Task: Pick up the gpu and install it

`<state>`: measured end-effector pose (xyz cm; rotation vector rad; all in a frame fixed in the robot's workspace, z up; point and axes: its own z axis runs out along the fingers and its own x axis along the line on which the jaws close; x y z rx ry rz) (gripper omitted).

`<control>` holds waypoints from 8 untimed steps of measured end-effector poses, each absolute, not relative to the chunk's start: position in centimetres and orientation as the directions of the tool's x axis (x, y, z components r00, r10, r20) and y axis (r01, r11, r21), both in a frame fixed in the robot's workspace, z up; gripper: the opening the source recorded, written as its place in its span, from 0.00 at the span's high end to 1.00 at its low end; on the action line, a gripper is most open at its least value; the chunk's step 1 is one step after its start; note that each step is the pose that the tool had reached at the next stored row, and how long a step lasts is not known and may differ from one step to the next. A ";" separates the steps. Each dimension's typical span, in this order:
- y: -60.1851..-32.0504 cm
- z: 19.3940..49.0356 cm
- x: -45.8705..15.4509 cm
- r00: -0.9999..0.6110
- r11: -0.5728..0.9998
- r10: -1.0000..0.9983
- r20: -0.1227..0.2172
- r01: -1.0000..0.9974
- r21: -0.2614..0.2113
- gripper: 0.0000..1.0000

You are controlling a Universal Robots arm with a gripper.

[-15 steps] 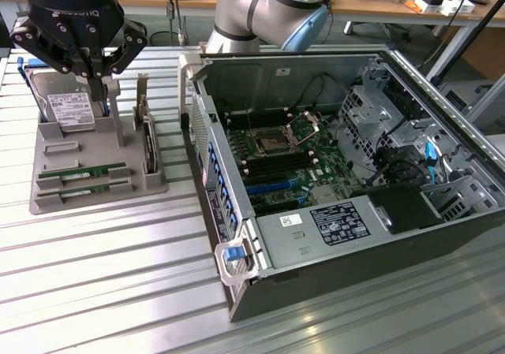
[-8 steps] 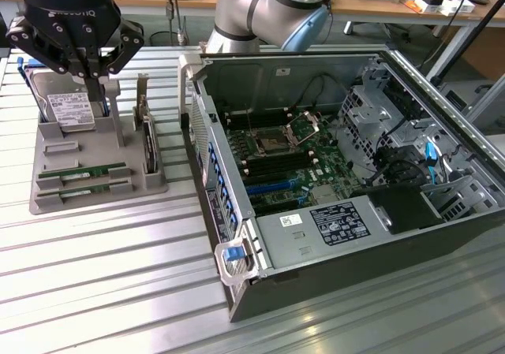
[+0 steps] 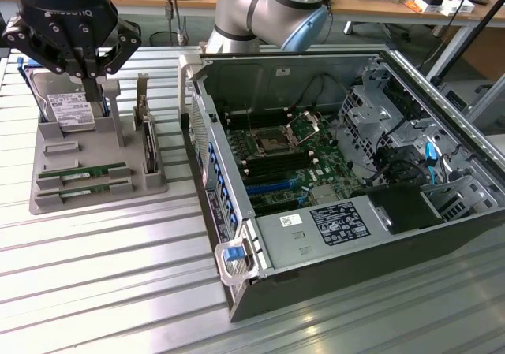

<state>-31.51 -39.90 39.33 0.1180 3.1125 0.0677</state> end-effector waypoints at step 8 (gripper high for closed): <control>-39.9 39.3 -32.2 -0.997 0.996 0.076 -0.024 0.075 0.044 0.89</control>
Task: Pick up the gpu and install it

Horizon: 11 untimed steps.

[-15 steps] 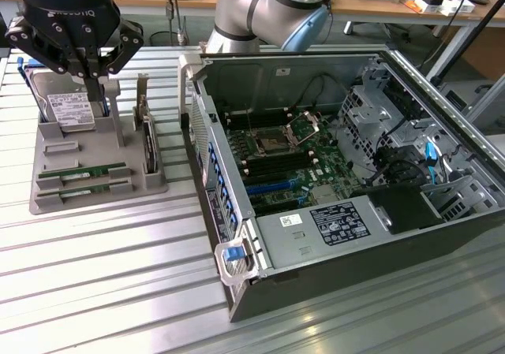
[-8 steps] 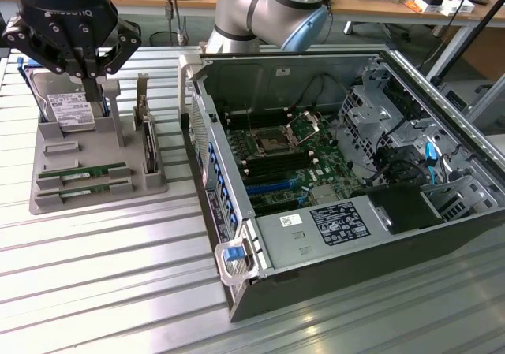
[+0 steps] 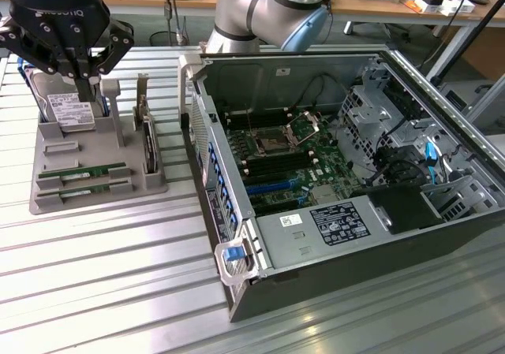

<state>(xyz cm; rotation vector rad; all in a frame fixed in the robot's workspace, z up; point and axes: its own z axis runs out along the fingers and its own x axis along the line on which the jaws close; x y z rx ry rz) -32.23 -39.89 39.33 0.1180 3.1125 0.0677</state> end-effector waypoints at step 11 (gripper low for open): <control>-39.9 39.3 -32.3 -0.997 0.996 0.073 -0.024 0.072 0.044 0.89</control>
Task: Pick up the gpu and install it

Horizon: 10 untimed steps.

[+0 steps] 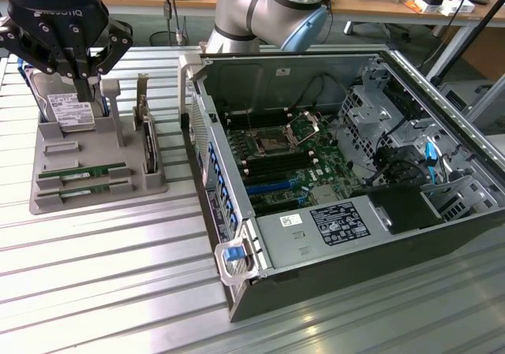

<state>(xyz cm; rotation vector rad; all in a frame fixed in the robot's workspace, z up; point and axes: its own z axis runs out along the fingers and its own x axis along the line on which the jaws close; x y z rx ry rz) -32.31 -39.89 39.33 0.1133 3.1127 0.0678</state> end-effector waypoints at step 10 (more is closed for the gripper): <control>-39.9 39.3 -32.3 -1.000 0.999 -0.003 -0.024 -0.004 0.044 0.89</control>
